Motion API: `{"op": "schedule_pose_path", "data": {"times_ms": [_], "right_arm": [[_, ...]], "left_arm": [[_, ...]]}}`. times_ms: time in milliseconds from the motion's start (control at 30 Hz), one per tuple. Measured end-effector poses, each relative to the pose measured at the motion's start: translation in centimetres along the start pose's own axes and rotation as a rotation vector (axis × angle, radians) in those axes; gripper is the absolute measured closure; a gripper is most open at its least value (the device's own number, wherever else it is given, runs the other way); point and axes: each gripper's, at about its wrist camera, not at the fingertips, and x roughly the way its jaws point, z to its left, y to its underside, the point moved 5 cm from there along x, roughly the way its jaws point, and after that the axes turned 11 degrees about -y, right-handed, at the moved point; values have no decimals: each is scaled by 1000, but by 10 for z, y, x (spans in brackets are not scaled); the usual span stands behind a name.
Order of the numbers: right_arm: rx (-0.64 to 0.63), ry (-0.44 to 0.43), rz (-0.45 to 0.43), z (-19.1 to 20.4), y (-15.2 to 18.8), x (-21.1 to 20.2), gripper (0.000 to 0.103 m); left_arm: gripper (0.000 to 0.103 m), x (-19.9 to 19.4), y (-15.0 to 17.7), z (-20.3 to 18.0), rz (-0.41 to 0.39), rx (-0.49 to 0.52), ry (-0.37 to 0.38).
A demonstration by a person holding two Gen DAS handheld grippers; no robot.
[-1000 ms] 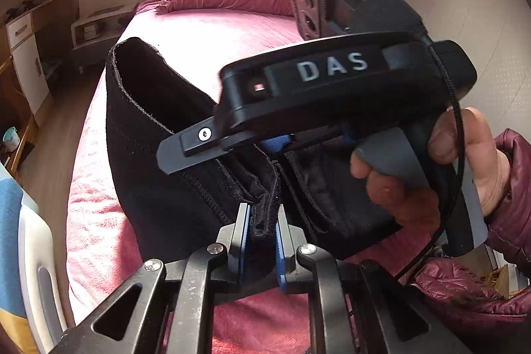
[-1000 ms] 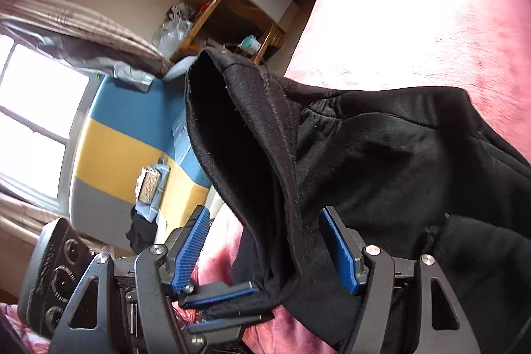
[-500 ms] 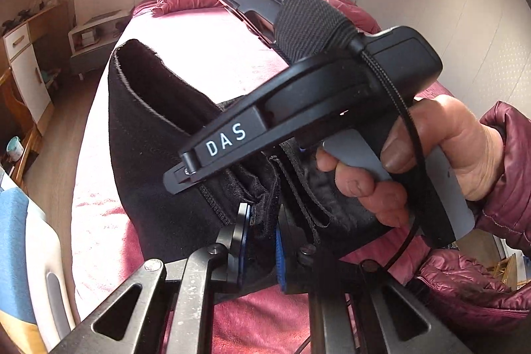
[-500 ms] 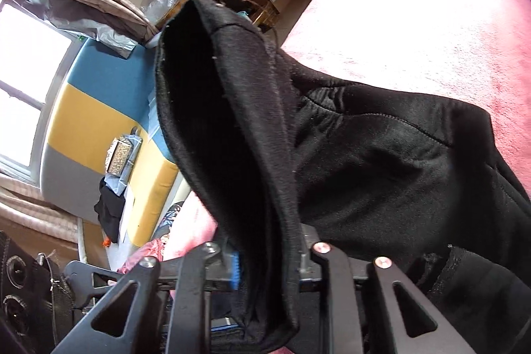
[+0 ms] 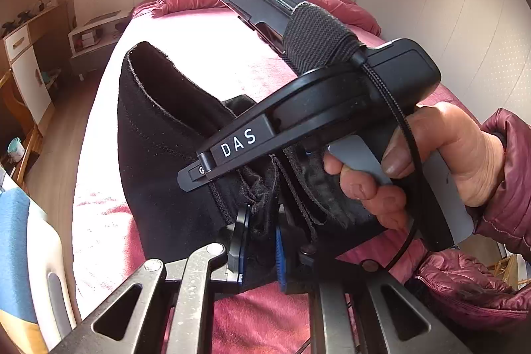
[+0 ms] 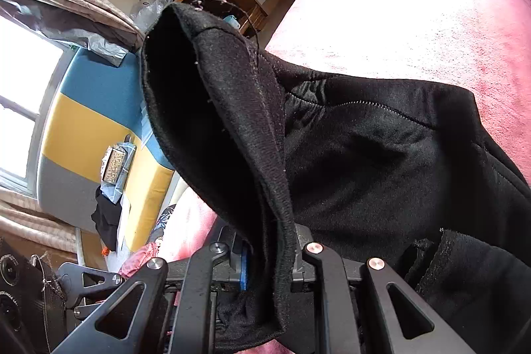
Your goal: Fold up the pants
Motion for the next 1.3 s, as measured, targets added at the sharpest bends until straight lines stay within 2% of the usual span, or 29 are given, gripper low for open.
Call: {"op": "schedule_pose_path", "data": {"times_ms": [133, 233, 333, 367, 433, 533, 600, 700, 800, 933, 1100, 1300], "right_arm": [[3, 2, -17, 2, 1, -6, 89], [9, 0, -35, 5, 3, -10, 89], [25, -11, -50, 5, 4, -15, 89], [33, -16, -54, 5, 4, -17, 89], [47, -28, -65, 3, 5, -22, 89], [78, -59, -77, 3, 4, -26, 89], [92, -86, -86, 6, 4, -31, 89], [102, -149, -102, 20, 2, -36, 89], [78, -175, -103, 40, 0, -39, 89], [49, -180, -133, 60, -2, -55, 90], [32, -224, -214, 69, 6, -105, 90], [87, -213, -339, 43, 40, -173, 90]], "left_arm": [[88, -4, 1, -1, -2, 9, 4], [80, -11, 2, 5, 0, -9, 41], [73, -30, 0, 26, -25, -107, 197], [72, -38, -2, 39, -41, -153, 228], [72, -47, -4, 74, -73, -268, 244], [71, -41, 4, 132, -53, -467, 166], [71, -33, 15, 159, -29, -558, 112], [71, -17, 31, 182, 17, -652, 60], [71, 2, 44, 192, 72, -711, 62], [71, 17, 35, 181, 83, -682, 76], [71, 18, 2, 149, 33, -614, 137], [71, 23, -42, 101, -12, -506, 209]]}}
